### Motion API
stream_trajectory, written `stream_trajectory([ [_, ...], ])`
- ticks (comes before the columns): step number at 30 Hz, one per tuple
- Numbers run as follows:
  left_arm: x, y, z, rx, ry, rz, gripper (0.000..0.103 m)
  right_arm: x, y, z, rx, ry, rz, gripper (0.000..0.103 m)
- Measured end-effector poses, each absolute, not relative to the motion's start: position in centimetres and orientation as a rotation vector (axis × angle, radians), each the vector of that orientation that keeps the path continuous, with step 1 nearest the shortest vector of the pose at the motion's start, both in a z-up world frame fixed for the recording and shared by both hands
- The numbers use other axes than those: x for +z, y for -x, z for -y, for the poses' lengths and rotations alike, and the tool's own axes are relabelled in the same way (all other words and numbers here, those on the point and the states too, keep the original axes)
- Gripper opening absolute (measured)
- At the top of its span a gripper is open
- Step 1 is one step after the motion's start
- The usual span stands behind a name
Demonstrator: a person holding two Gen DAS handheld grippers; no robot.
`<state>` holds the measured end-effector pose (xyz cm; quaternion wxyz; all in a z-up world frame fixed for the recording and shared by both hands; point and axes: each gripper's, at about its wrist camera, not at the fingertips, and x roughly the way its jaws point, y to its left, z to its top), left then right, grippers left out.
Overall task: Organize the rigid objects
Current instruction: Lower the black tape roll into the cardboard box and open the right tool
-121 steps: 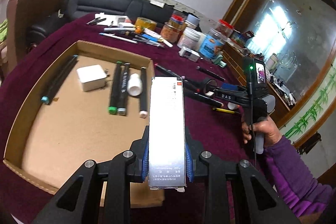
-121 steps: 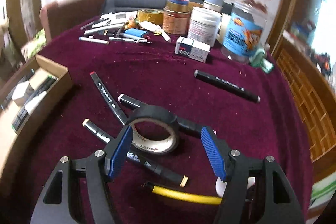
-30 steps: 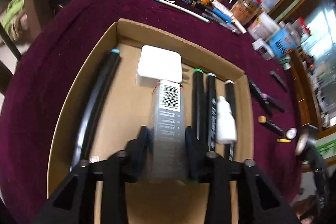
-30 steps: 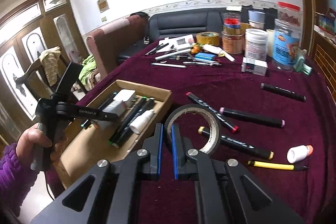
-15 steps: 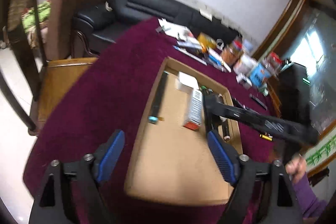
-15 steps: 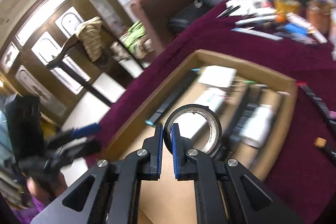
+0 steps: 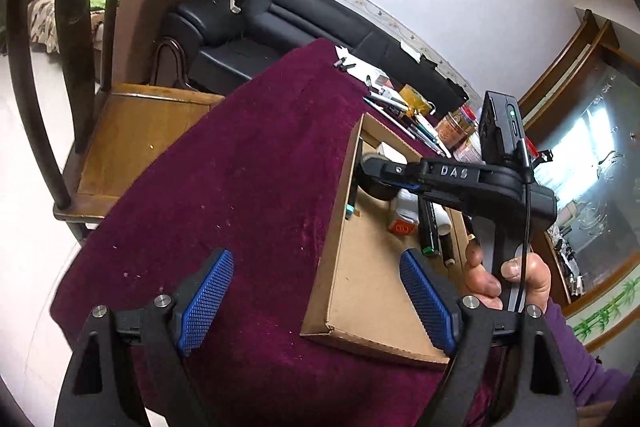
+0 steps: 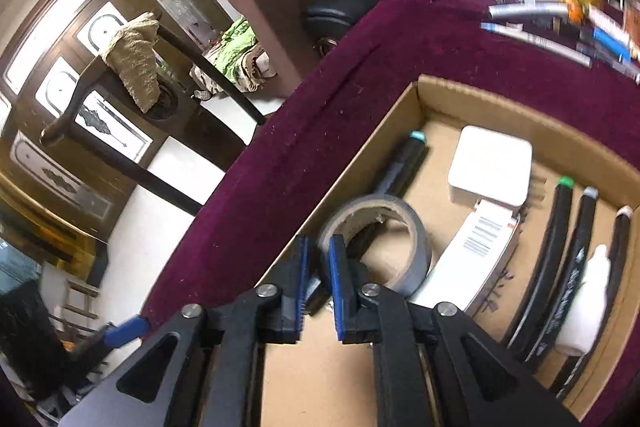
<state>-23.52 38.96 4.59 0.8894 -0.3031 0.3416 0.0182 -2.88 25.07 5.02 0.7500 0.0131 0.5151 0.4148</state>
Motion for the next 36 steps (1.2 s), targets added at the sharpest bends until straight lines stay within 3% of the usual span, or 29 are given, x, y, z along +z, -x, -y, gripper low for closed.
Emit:
stream_trajectory([
  [2, 4.4, 23.6, -38.8, 0.034, 0.628, -0.712, 0.088, 4.8, 2.6, -24.6, 0.922, -0.076, -1.154, 0.018],
  [4, 4.4, 23.8, -38.7, 0.029, 0.636, -0.712, 0.088, 4.9, 2.4, -24.1, 0.92, -0.095, -1.168, 0.033],
  [10, 4.6, 24.0, -37.8, 0.031, 0.628, -0.718, 0.09, 5.7, 3.1, -21.2, 0.95, -0.159, -1.189, 0.036],
  [14, 5.1, 24.1, -36.6, 0.034, 0.593, -0.72, 0.091, 7.4, 4.6, -17.5, 0.946, -0.155, -1.1, 0.037],
  [16, 5.3, 24.0, -35.8, 0.047, 0.57, -0.734, 0.091, 8.1, 5.2, -15.5, 0.909, -0.131, -1.034, 0.05],
  [18, 5.7, 23.9, -34.9, 0.06, 0.542, -0.747, 0.091, 8.6, 5.7, -13.0, 0.856, -0.118, -0.962, 0.054],
  [28, 8.7, 23.3, -27.9, 0.17, 0.276, -0.728, 0.092, 7.9, 4.8, -1.7, 0.6, -0.11, -0.801, 0.061],
  [36, 10.5, 24.4, -23.7, 0.164, 0.24, -0.721, 0.092, 9.0, 3.7, 5.2, 0.378, -0.121, -0.618, 0.066],
])
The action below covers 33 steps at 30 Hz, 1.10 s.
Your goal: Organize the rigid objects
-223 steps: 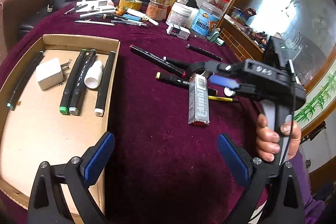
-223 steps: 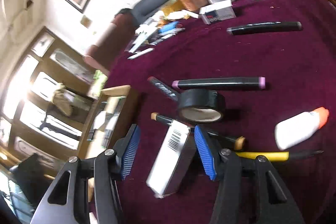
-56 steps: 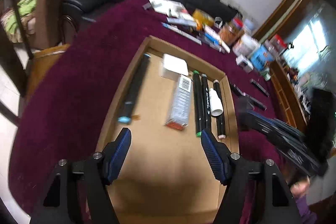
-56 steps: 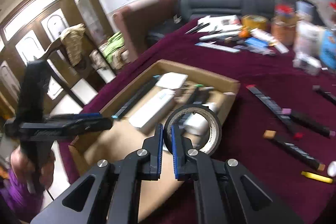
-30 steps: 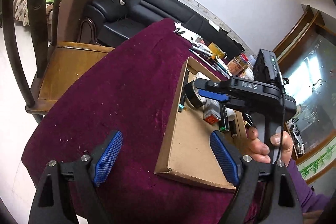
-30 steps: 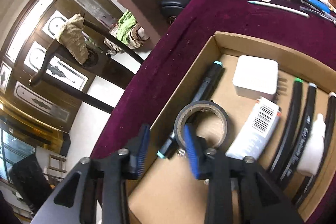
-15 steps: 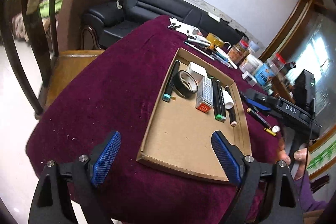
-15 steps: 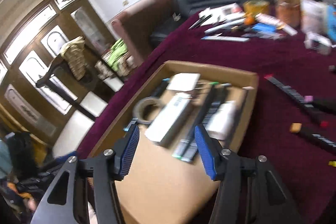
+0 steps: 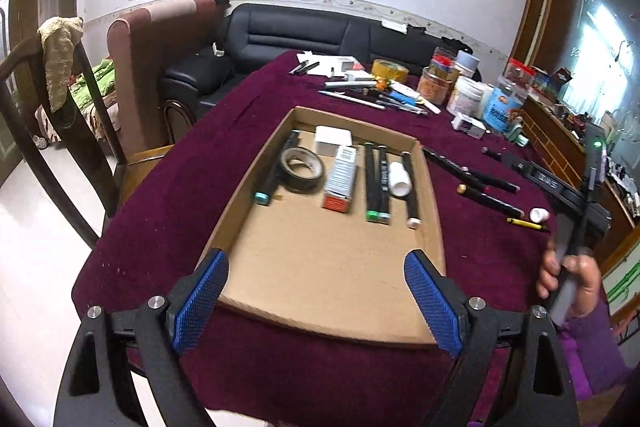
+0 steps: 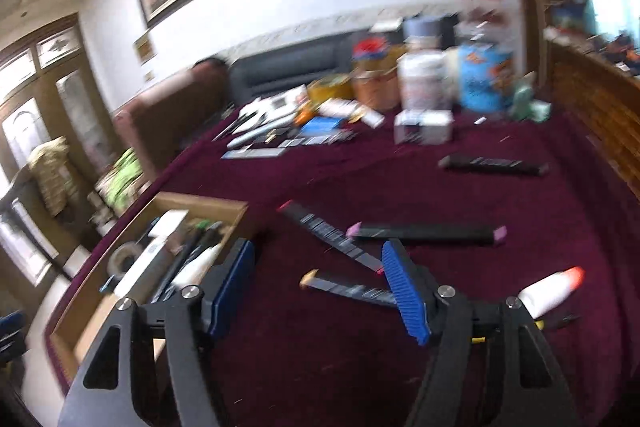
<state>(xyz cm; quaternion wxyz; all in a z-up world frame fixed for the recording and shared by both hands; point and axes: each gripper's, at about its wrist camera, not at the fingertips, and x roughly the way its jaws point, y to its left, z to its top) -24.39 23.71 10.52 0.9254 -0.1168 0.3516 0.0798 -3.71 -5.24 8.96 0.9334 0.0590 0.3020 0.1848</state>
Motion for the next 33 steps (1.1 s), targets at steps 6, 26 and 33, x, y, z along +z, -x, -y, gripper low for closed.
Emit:
stream_trajectory([
  [6, 12.1, 25.7, -23.0, 0.224, 0.166, -0.688, 0.092, 8.5, 4.6, 5.0, 0.329, -0.075, -0.554, 0.068],
  [26, 11.8, 23.4, -19.7, 0.088, 0.192, -0.748, 0.098, 11.2, 7.1, 6.4, 0.265, -0.087, -0.437, 0.075],
  [33, 13.4, 20.9, -16.2, 0.047, 0.141, -0.771, 0.098, 15.3, 6.2, 11.3, 0.272, -0.084, -0.418, 0.081],
])
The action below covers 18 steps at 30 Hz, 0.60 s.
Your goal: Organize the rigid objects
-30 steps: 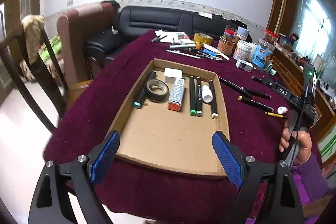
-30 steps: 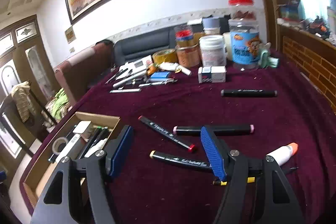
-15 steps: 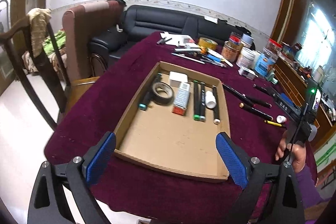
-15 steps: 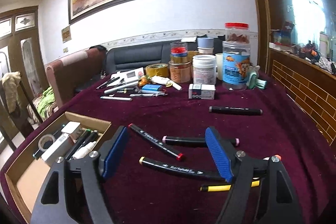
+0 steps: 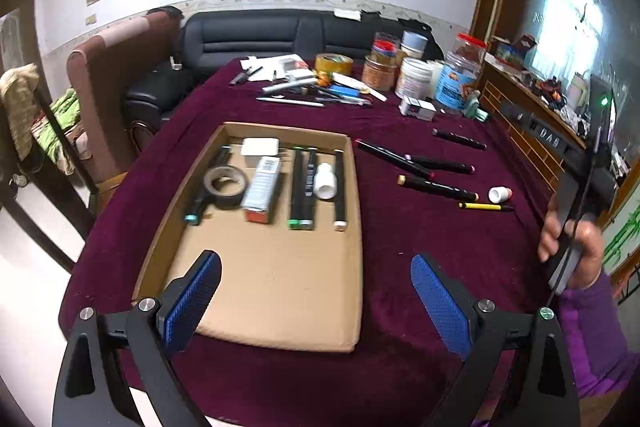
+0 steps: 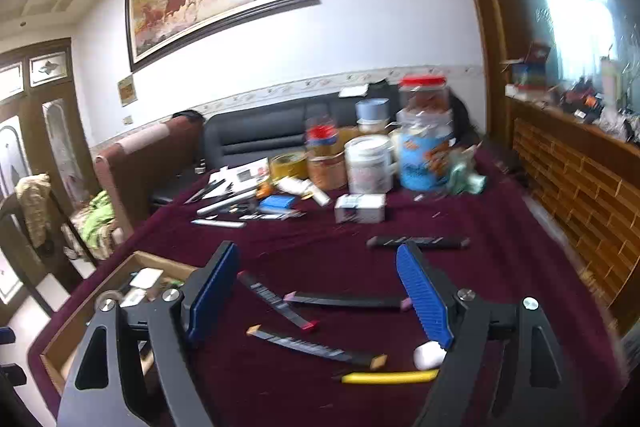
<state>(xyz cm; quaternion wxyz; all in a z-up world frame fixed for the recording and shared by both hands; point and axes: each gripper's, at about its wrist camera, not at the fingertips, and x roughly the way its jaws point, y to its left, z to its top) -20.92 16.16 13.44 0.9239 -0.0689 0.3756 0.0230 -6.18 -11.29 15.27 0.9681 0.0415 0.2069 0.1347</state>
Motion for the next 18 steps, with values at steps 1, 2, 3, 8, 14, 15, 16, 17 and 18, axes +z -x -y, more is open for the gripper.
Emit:
stream_trajectory([
  [1, 13.3, 20.0, -15.3, 0.034, 0.147, -0.797, 0.098, 15.5, 5.8, 12.1, 0.269, -0.085, -0.419, 0.081],
  [2, 13.2, 19.6, -14.9, 0.023, 0.152, -0.811, 0.098, 15.6, 5.4, 13.1, 0.264, -0.09, -0.419, 0.081],
  [3, 13.1, 18.7, -13.9, 0.002, 0.162, -0.834, 0.098, 15.6, 4.8, 14.4, 0.252, -0.097, -0.419, 0.081],
  [8, 14.8, 15.4, -9.4, -0.042, 0.142, -0.867, 0.098, 13.4, 1.4, 19.1, 0.188, -0.083, -0.462, 0.084],
  [14, 19.2, 11.3, -5.5, -0.101, 0.207, -0.82, 0.098, 9.9, -1.0, 22.7, 0.145, -0.163, -0.53, 0.084],
  [15, 19.6, 10.6, -5.0, -0.107, 0.224, -0.812, 0.098, 9.2, -1.3, 23.2, 0.139, -0.193, -0.566, 0.084],
  [16, 19.9, 9.8, -4.4, -0.113, 0.24, -0.804, 0.098, 8.8, -1.3, 23.6, 0.142, -0.22, -0.589, 0.084],
  [17, 19.9, 9.2, -3.8, -0.115, 0.253, -0.799, 0.098, 8.5, -1.4, 24.0, 0.149, -0.256, -0.606, 0.084],
  [18, 19.8, 8.7, -3.6, -0.115, 0.259, -0.8, 0.098, 8.4, -1.4, 24.3, 0.148, -0.266, -0.607, 0.084],
])
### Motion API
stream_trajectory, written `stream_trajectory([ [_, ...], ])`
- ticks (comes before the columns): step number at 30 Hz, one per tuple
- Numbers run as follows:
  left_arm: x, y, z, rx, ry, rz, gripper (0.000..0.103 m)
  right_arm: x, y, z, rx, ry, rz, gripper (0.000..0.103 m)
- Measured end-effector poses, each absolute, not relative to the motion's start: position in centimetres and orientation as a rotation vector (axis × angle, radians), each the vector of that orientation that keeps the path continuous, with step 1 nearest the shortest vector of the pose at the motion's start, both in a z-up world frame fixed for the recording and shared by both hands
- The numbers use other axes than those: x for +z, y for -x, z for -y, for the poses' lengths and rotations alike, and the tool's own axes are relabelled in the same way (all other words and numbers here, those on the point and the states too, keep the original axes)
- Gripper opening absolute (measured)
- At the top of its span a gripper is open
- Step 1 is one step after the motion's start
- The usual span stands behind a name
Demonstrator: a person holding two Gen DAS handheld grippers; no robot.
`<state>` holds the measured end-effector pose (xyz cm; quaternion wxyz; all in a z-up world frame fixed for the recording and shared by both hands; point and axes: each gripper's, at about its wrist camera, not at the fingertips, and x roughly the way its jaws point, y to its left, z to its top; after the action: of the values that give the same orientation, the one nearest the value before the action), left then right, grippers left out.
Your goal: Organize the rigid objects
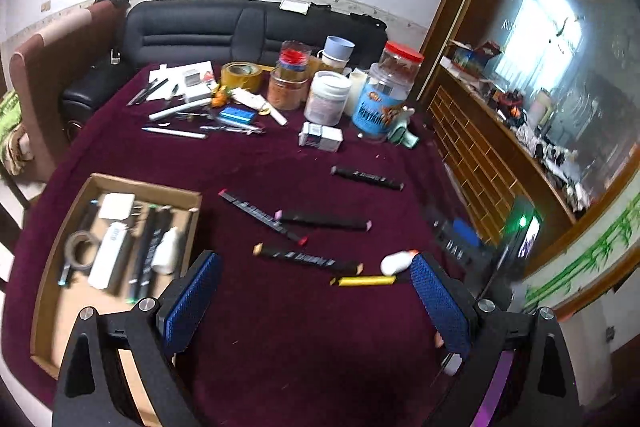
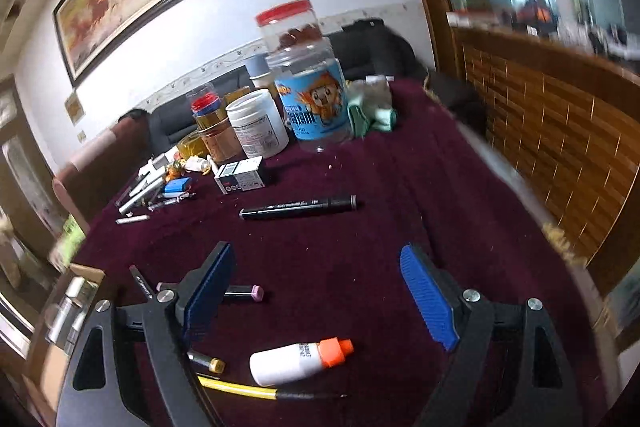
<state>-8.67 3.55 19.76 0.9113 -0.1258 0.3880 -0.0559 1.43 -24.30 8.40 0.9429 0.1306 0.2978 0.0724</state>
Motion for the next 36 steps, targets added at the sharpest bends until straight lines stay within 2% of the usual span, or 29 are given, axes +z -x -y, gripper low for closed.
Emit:
stream_trajectory([
  [8, 15.7, 6.2, -2.7, -0.125, 0.278, -0.896, 0.097, 7.9, -1.7, 23.9, 0.115, -0.218, -0.614, 0.084],
  [15, 12.8, 9.0, -5.4, -0.042, 0.212, -0.89, 0.098, 7.2, -2.2, 23.1, 0.031, -0.104, -0.589, 0.084],
  [22, 9.8, 11.8, -8.0, -0.144, 0.263, -0.908, 0.098, 6.3, -2.5, 22.2, -0.105, 0.018, -0.575, 0.084],
  [28, 8.1, 13.8, -9.1, -0.224, 0.309, -0.928, 0.098, 9.6, 2.0, 21.1, -0.102, -0.01, -0.544, 0.084],
  [36, 5.4, 15.0, -10.6, -0.268, 0.352, -0.966, 0.098, 10.1, 5.6, 17.4, 0.01, -0.019, -0.624, 0.084],
])
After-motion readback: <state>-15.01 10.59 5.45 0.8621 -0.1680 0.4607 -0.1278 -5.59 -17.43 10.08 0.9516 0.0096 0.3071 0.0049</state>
